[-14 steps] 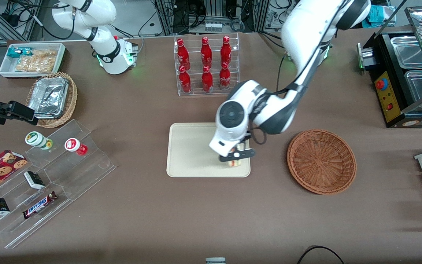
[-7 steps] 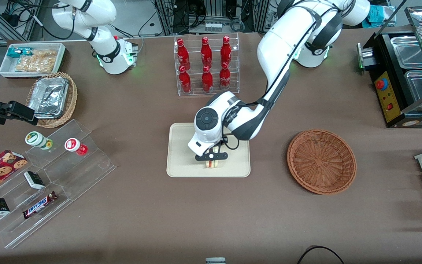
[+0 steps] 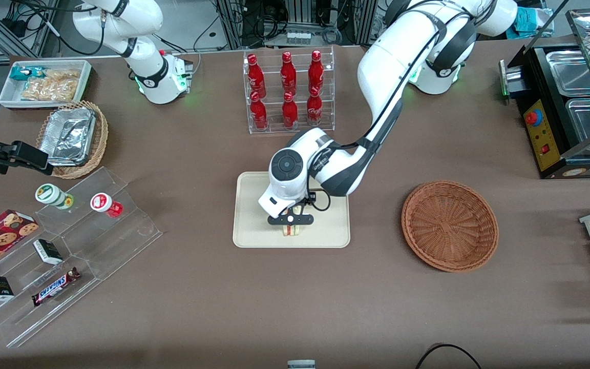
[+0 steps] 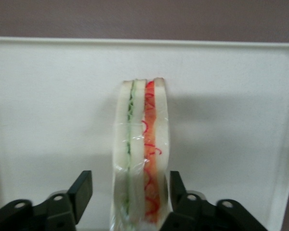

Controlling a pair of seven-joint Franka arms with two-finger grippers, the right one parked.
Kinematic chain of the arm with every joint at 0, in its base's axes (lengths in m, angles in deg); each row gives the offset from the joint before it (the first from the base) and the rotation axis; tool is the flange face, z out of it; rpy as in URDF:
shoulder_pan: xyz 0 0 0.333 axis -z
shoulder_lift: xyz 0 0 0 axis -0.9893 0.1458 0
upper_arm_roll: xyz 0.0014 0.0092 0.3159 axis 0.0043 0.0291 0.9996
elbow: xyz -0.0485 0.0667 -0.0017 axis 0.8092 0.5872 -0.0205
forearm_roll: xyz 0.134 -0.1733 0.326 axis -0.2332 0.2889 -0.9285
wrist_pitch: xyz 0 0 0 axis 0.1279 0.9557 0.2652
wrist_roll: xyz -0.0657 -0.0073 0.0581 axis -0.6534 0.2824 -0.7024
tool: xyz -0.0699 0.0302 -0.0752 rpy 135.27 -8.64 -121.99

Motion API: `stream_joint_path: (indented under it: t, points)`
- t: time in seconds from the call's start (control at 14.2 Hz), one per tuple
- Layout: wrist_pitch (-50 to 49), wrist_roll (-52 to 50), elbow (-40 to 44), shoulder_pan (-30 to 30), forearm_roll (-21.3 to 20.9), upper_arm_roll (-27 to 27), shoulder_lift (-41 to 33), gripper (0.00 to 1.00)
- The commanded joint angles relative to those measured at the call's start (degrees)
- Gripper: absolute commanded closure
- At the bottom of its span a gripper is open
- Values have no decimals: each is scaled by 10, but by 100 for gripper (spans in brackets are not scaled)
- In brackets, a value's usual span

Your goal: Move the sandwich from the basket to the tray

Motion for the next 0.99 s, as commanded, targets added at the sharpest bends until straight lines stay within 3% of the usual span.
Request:
stream_joint_path:
  t: [0.0,0.21,0.64,0.92]
  points:
    - [-103,14,-12,-40,0,6,-97,0]
    - [-164,37,-56,-95,0,5,-190,0]
    - [-175,201,-287,-239,1,5,-413,0]
    - [-232,287,-300,-325,2,6,-473,0]
